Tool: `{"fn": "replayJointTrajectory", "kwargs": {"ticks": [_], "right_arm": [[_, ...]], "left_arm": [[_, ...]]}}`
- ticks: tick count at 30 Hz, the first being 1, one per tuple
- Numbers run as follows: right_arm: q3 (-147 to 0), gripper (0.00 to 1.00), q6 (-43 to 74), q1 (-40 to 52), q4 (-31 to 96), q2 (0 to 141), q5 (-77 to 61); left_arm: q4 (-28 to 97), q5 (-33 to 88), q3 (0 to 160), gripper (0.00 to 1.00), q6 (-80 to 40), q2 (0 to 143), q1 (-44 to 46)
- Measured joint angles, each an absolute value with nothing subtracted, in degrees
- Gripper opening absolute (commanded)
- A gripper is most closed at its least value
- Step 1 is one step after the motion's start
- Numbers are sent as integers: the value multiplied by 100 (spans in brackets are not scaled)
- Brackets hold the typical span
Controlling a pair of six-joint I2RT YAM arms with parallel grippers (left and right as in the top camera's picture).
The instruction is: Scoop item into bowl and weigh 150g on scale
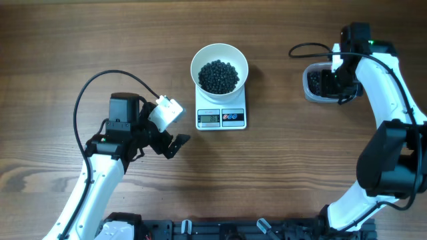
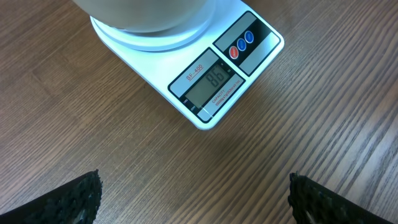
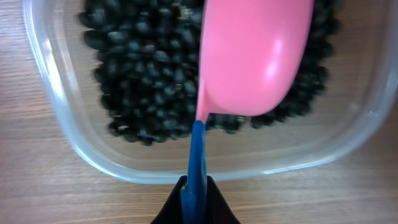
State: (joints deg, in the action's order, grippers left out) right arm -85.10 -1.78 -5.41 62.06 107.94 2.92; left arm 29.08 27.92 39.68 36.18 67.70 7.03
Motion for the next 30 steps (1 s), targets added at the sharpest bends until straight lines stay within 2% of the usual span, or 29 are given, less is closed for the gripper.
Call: {"fn": "replayJointTrajectory", "kwargs": {"ticks": [13, 24, 30], "right_arm": [[-8510, 4, -786, -670, 6431, 10877, -598], [-8512, 4, -1170, -1737, 6674, 10877, -2235], [-8512, 4, -1391, -1925, 6744, 10877, -2659]], "left_arm": [[2908, 2792, 3968, 100, 3618, 6770, 703], [2908, 2792, 3968, 100, 3618, 6770, 703], [2908, 2794, 3968, 100, 3618, 6770, 703]]}}
